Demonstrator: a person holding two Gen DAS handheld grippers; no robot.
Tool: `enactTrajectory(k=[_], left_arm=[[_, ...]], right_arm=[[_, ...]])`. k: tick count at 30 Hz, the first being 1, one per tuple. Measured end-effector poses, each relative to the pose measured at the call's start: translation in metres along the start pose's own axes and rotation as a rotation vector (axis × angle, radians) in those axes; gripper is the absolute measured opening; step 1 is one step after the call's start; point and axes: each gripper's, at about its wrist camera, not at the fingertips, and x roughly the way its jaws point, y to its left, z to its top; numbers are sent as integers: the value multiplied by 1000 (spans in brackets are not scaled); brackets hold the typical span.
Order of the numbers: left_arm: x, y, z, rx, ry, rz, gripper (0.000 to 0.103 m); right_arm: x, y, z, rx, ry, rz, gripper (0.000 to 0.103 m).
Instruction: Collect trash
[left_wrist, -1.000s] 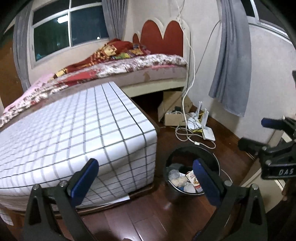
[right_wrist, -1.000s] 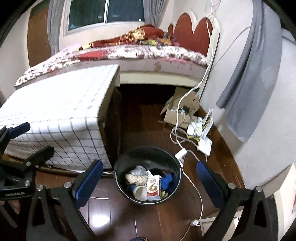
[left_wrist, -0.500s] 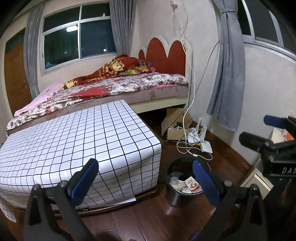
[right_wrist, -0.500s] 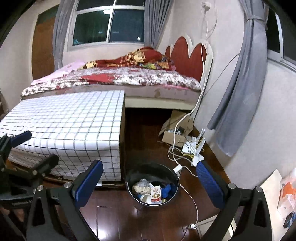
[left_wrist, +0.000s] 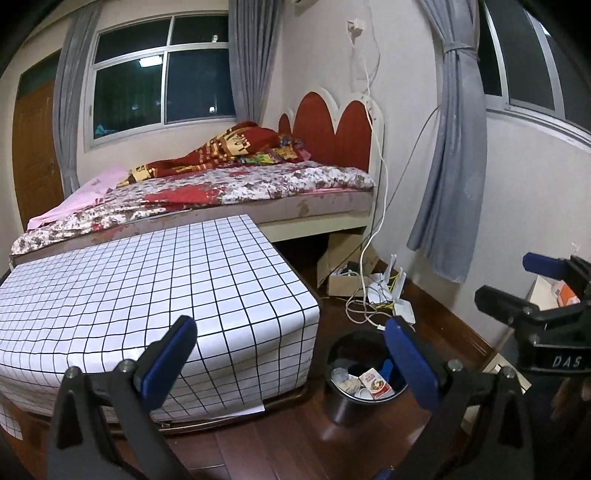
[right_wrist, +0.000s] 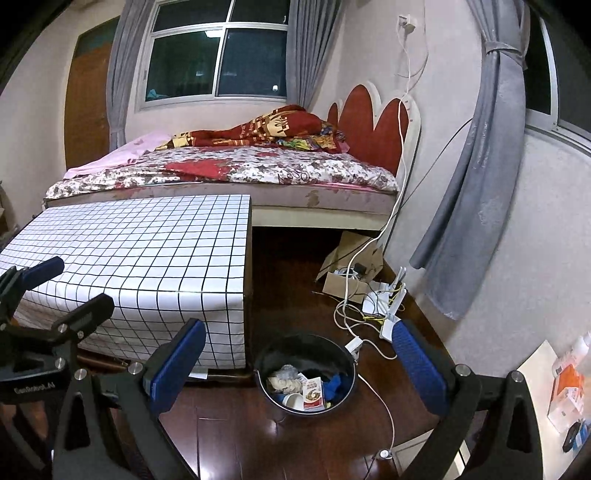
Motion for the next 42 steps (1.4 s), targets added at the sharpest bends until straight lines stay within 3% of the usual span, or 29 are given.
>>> enactTrajectory(k=[42], left_arm=[[-6, -14, 10, 30, -16, -23, 102]], right_arm=[[-10, -3, -2, 18, -16, 1, 102]])
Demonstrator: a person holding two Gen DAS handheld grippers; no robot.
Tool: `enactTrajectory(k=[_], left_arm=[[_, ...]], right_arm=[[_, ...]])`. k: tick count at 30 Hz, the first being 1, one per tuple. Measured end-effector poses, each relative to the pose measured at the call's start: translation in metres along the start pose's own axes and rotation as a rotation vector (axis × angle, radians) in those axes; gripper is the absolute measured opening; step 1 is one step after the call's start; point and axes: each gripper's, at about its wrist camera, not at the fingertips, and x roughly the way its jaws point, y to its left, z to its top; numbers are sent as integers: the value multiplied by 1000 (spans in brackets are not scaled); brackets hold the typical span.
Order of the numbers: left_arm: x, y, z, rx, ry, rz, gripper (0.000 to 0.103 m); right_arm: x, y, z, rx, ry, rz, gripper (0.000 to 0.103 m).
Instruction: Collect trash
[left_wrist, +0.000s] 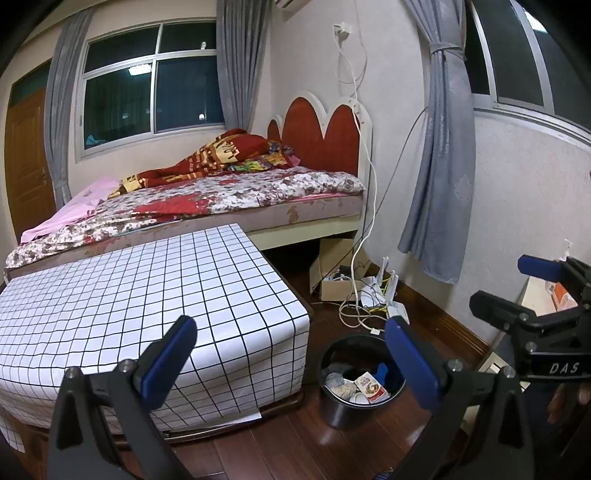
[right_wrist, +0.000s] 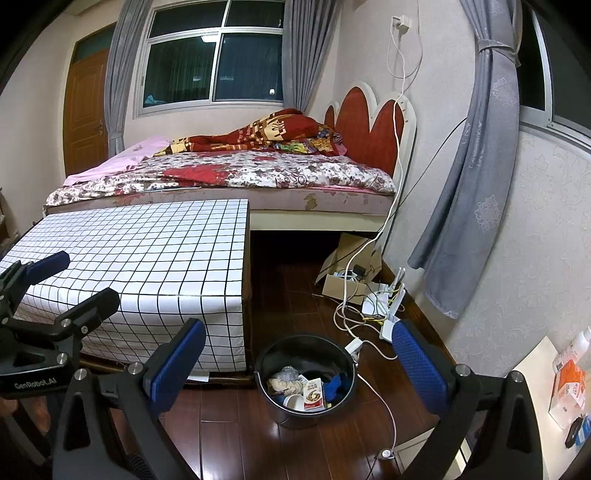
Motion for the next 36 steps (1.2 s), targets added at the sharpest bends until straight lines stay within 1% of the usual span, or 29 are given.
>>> enactTrajectory(k=[36], left_arm=[[1, -3, 0, 5, -1, -3, 102]], right_arm=[[0, 0, -2, 3, 8, 1, 102]])
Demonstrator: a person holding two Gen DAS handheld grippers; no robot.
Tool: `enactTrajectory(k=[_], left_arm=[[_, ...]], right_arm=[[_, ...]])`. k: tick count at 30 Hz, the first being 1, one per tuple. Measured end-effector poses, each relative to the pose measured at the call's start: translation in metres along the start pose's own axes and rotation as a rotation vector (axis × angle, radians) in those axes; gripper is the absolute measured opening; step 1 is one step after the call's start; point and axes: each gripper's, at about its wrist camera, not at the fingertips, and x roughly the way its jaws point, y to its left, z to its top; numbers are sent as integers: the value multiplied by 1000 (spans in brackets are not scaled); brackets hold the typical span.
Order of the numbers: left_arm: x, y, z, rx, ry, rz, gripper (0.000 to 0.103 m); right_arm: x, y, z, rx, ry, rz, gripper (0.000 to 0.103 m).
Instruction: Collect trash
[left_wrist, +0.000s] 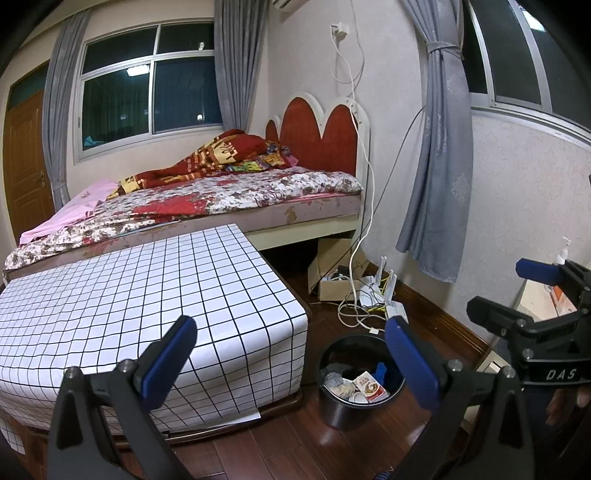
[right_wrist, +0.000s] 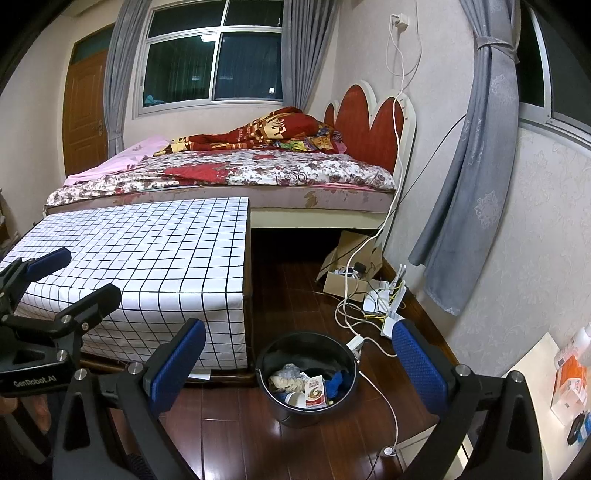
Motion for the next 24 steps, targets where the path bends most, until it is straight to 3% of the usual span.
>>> enactTrajectory(k=[24], left_arm=[[-1, 3, -1, -1, -17, -37, 102]], right_arm=[[-1, 7, -5, 0, 5, -2, 102]])
